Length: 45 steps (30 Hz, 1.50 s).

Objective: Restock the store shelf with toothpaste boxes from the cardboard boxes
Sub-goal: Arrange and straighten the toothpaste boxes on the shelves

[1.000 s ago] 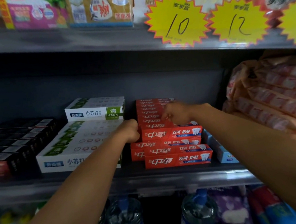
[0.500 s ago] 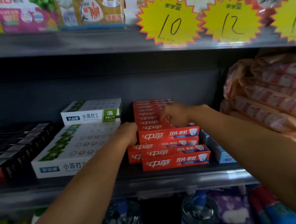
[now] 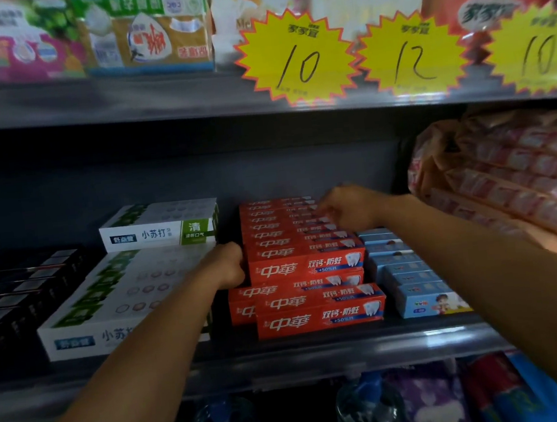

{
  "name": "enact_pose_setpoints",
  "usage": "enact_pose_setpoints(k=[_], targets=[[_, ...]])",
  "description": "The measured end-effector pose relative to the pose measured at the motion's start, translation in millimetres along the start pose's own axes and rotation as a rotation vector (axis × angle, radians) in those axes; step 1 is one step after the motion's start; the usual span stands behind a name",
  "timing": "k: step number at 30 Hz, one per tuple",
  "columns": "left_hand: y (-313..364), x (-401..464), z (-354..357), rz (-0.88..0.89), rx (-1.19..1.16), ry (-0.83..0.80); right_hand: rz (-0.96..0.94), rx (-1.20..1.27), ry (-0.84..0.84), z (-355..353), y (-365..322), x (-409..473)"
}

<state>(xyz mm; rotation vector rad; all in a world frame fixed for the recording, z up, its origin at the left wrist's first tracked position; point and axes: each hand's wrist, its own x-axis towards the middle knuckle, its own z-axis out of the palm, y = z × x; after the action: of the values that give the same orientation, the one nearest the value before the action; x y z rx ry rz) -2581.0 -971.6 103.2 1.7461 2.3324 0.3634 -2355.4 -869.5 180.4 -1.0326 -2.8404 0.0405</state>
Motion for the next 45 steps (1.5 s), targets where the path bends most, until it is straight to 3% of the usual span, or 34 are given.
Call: enact_pose_setpoints(k=[2,7,16,24,35,45], targets=[[-2,1,-4,-0.004,-0.005,0.008,0.09,-0.052,0.023,-5,19,-9],[-3,1,-6,-0.006,0.021,-0.001,0.243,-0.155,-0.149,15,52,-29],[4,6,3,-0.042,-0.019,-0.049,0.239,-0.026,-0.172,49,69,-18],[8,8,7,-0.07,-0.056,-0.061,0.213,-0.07,-0.329,63,67,-12],[6,8,3,-0.062,-0.106,-0.09,0.105,0.008,-0.345,64,61,-7],[4,6,1,-0.054,-0.088,-0.101,0.127,0.034,-0.362,62,57,-5]])
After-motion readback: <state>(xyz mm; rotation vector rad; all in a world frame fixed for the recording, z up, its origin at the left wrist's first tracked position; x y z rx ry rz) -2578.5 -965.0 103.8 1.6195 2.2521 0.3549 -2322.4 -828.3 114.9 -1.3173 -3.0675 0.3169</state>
